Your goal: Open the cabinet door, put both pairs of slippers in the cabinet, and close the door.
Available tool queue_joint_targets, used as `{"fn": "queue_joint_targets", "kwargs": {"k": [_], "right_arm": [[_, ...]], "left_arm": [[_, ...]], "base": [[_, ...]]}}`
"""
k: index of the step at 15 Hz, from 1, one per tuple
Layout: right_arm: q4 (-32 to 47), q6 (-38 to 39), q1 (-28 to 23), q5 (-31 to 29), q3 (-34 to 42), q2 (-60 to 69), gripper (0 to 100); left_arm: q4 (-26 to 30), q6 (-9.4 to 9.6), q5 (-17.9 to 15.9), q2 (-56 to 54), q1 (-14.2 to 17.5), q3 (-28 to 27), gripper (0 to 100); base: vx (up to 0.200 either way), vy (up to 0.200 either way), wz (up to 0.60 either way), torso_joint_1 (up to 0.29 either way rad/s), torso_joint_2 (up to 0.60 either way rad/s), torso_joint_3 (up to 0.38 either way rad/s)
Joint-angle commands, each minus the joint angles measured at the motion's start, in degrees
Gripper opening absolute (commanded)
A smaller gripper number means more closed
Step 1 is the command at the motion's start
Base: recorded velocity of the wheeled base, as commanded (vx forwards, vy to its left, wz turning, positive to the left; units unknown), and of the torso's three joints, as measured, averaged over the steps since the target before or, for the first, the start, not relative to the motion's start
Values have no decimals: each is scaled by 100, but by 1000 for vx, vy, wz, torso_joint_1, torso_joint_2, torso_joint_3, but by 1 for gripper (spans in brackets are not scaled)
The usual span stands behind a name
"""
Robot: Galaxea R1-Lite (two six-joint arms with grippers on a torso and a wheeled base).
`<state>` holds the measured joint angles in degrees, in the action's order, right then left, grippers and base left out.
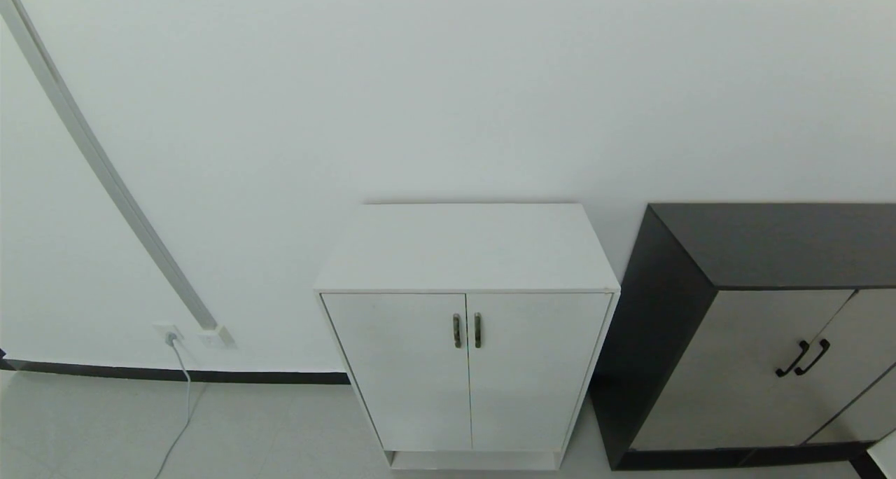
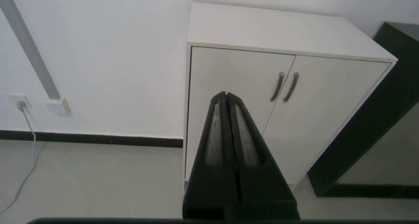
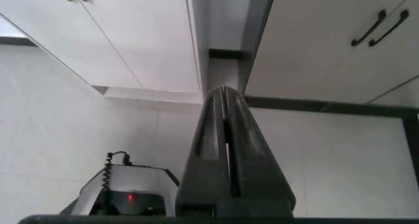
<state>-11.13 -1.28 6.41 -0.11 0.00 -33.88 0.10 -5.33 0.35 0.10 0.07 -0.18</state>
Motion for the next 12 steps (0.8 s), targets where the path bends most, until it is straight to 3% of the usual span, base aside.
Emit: {"fn": "queue_joint_targets", "kwargs": {"k": [1,3,8,12], "right_arm": [[498,-162,27,204,0,874,0],[981,-338,44,239,-35,1164,0],[1139,-461,255,486,-9,1278,0],[1139,-461,-325,486,-9,1823,0]], "left_arm": [[-1,-3,0,-1,1,1,0],[-1,-3,0,-1,1,1,0],[-1,-3,9,8,1,1,0],[-1,-3,0,8,1,1,0]], "base": [[0,0,0,0,0,0],[0,0,0,0,0,0],[0,0,0,0,0,0],[0,0,0,0,0,0]]}}
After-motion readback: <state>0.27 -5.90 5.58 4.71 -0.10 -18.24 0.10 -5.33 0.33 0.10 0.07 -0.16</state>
